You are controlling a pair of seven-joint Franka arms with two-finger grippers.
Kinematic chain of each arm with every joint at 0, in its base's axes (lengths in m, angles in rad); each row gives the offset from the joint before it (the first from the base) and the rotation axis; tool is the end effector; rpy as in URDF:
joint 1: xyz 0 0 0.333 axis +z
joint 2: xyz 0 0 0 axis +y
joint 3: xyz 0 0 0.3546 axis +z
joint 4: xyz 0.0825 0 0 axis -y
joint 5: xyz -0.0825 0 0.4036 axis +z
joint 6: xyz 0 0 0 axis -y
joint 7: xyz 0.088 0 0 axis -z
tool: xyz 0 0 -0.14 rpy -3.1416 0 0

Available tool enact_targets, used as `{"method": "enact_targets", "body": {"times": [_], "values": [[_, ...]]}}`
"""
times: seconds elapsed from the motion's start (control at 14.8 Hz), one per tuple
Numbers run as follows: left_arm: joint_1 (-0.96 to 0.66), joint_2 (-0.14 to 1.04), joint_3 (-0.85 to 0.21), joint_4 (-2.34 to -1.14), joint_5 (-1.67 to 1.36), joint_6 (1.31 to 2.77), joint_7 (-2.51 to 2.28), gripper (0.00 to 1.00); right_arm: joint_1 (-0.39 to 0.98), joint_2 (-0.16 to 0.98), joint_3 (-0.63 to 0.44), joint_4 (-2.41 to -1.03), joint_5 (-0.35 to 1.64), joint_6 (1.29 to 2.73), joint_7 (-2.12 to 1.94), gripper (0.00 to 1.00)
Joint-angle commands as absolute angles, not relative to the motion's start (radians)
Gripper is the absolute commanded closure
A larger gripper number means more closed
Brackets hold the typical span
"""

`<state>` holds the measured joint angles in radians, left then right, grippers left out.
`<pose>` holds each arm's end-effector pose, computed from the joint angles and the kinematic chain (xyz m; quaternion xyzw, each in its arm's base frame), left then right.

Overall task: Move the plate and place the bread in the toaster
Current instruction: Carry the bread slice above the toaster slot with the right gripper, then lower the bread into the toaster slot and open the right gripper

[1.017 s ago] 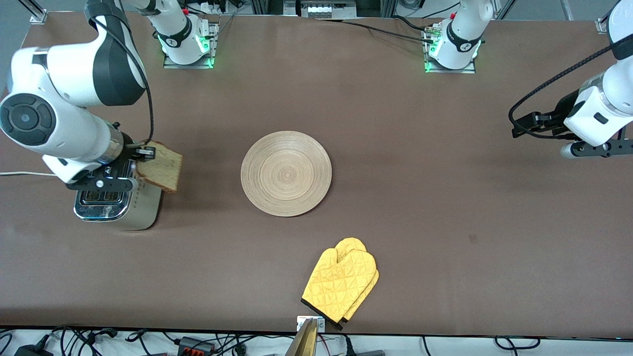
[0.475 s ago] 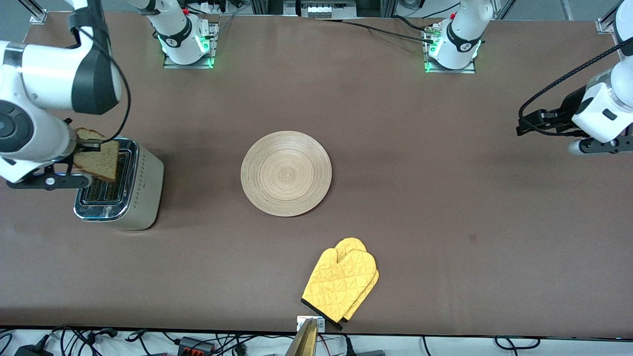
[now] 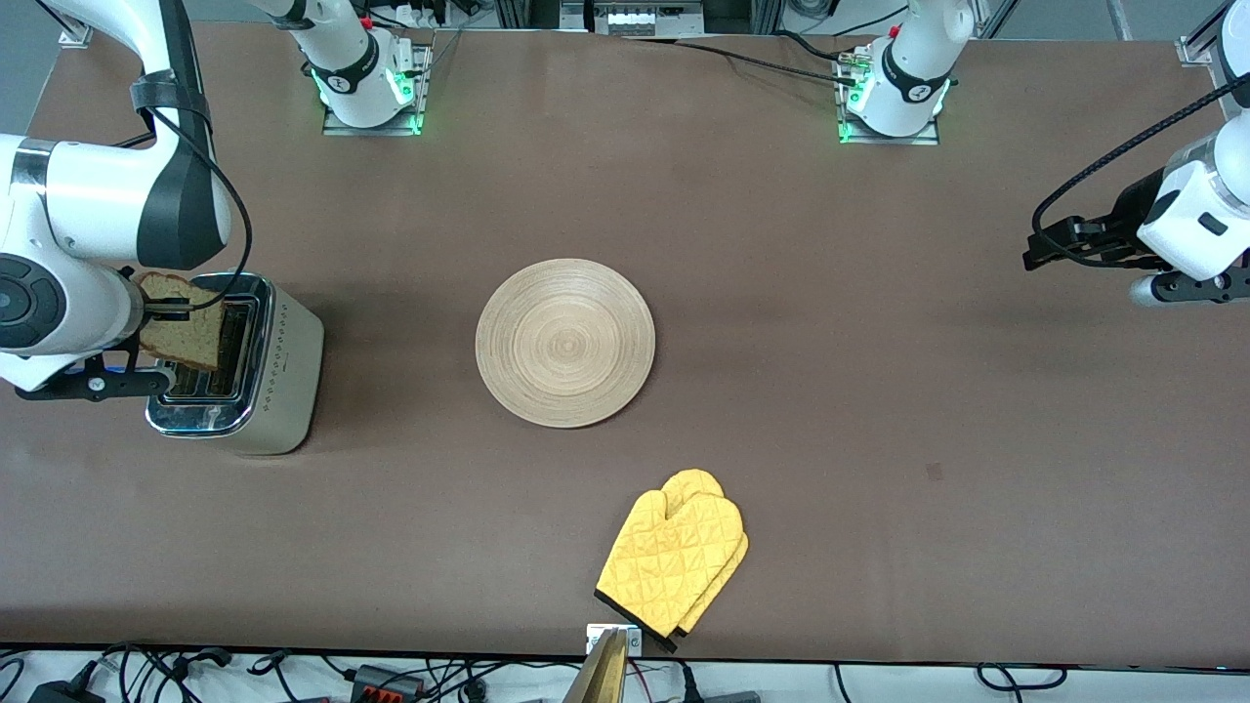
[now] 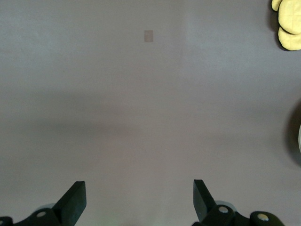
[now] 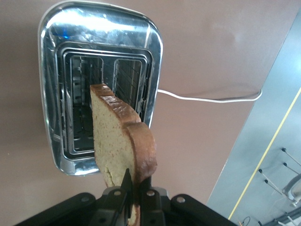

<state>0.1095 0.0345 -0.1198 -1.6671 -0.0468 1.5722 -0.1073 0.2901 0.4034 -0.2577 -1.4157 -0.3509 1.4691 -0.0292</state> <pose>0.5747 -0.0115 0.5638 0.9963 0.0498 -0.0659 0.0216 0.6630 -0.0031 0.4670 0.9597 0.0426 -0.1634 0.2245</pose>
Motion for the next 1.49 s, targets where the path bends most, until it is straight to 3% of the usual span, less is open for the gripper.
{"method": "enact_targets", "body": {"times": [0.0,1.42], "values": [[0.087,0.008,-0.123,-1.681,-0.058,1.528,-0.086,0.0,0.294,0.417,-0.255,-1.391,-0.334,1.471,-0.031,1.0],[0.089,0.023,-0.15,-1.646,-0.051,1.496,-0.089,0.0,0.278,0.462,-0.255,-1.394,-0.281,1.525,-0.025,1.0]]}}
